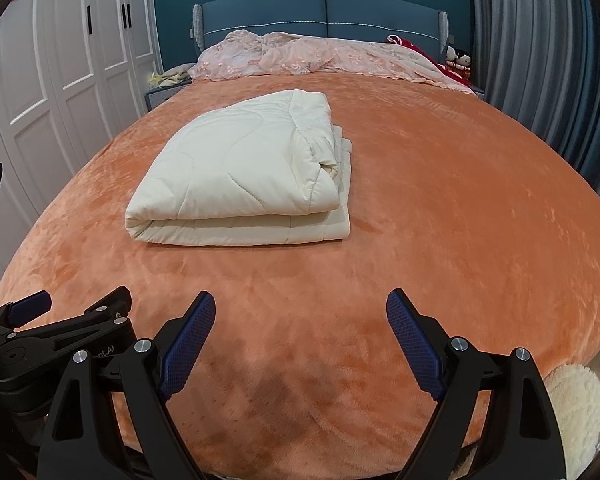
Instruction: Fold large clothes
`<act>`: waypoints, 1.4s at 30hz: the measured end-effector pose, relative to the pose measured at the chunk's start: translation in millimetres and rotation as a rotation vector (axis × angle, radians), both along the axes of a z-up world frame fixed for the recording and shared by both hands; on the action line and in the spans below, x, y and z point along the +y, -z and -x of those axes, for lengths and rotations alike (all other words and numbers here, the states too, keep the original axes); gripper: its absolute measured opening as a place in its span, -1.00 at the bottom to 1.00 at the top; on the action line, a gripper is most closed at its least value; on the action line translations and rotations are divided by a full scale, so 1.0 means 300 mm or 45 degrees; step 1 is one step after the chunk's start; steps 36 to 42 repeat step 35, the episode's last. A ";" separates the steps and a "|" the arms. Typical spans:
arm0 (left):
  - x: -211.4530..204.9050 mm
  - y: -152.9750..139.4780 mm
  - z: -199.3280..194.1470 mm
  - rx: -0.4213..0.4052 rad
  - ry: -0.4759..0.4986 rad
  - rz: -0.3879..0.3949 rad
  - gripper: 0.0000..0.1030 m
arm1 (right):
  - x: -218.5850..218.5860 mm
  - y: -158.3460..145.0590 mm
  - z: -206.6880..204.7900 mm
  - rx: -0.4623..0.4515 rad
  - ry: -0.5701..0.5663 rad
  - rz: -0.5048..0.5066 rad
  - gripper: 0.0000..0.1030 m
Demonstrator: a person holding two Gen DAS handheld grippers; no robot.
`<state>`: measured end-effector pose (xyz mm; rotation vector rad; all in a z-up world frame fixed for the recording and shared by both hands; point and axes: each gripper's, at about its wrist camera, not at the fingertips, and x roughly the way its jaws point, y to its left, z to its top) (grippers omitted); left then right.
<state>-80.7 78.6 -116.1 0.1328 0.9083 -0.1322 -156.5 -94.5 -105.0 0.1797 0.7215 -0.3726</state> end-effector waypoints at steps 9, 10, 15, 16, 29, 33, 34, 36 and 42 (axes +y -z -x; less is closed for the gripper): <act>0.014 0.000 0.014 -0.009 -0.014 0.003 0.87 | 0.015 -0.002 0.007 -0.005 -0.010 0.009 0.66; 0.014 0.000 0.017 -0.012 -0.015 0.002 0.87 | 0.017 -0.001 0.008 -0.004 -0.010 0.008 0.66; 0.009 -0.003 0.024 -0.028 -0.017 -0.006 0.87 | 0.016 -0.001 0.008 -0.004 -0.009 0.008 0.66; 0.009 -0.005 0.026 -0.032 -0.018 -0.007 0.87 | 0.016 -0.001 0.009 -0.005 -0.009 0.009 0.66; 0.004 0.000 0.022 -0.041 -0.014 -0.030 0.85 | 0.040 0.001 0.013 -0.003 -0.007 0.019 0.66; 0.008 0.000 0.019 -0.056 -0.021 -0.030 0.84 | 0.054 0.000 0.012 -0.012 0.007 0.033 0.66; 0.011 0.000 0.017 -0.056 -0.020 -0.026 0.84 | 0.057 0.000 0.014 -0.021 0.011 0.036 0.66; 0.014 0.000 0.018 -0.057 -0.021 -0.023 0.84 | 0.059 0.000 0.014 -0.024 0.015 0.036 0.66; 0.014 0.000 0.018 -0.057 -0.021 -0.023 0.84 | 0.059 0.000 0.014 -0.024 0.015 0.036 0.66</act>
